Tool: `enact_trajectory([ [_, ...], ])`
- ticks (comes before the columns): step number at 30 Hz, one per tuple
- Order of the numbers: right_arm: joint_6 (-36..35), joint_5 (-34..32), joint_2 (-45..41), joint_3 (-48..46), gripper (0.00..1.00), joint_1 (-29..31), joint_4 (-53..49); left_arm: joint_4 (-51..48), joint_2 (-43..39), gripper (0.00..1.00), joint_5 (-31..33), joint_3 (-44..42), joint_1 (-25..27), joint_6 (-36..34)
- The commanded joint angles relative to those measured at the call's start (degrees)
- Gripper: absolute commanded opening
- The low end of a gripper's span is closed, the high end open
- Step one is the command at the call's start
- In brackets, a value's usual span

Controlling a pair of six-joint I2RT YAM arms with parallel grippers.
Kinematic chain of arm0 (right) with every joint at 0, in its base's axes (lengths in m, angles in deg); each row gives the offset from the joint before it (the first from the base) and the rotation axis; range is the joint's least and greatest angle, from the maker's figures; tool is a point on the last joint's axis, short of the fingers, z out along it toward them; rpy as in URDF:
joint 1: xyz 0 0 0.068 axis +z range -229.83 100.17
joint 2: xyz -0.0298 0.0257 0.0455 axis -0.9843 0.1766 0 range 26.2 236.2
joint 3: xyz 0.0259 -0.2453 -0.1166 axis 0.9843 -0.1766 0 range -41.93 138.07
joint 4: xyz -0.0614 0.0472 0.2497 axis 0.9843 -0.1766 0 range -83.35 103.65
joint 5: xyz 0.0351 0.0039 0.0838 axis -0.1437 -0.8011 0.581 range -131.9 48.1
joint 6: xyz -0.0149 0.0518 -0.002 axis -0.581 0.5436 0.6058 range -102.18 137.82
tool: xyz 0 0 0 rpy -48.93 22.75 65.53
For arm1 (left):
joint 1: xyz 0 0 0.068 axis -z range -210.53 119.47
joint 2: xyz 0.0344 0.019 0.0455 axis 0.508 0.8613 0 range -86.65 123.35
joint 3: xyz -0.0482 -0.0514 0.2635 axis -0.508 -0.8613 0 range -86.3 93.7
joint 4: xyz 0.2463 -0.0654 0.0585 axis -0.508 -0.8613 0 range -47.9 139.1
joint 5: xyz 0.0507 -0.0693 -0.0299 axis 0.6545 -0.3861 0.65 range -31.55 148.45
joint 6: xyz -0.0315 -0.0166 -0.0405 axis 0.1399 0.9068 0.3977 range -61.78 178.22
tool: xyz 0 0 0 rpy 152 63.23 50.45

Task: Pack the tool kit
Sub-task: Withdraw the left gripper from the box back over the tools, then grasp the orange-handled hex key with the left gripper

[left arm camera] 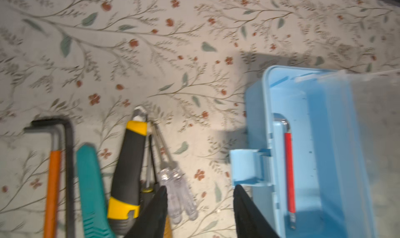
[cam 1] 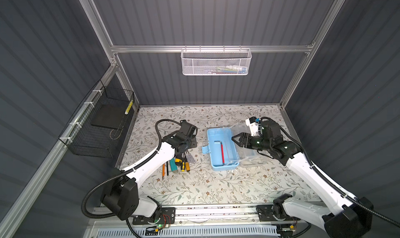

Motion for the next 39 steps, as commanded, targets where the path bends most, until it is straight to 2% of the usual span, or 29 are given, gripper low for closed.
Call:
enact_trajectory([
  [1,0.46,-1.14,2.83,0.70,0.63,1.39,0.12,-5.77,-4.34,0.50,1.75,-5.14,-2.87,0.17],
  [6,1.21,-0.65,6.73,0.96,0.62,2.78,2.36,-4.22,-8.78,0.44,-1.10,-13.20,-10.28,-0.32],
  [10,1.57,-0.26,9.24,1.39,0.62,3.63,3.23,-1.87,-8.99,0.37,-1.98,-16.00,-14.31,-1.39],
  [22,1.60,-1.58,10.44,0.94,0.63,3.79,3.08,4.43,-2.19,0.27,-6.08,-18.55,-24.08,-5.83],
  [27,1.70,-1.50,11.31,1.08,0.63,3.79,3.46,5.60,0.51,0.25,-7.30,-18.60,-26.82,-7.38],
  [39,1.26,-2.02,11.90,1.27,0.63,3.75,3.67,6.73,6.14,0.25,-8.37,-16.79,-27.38,-6.83],
])
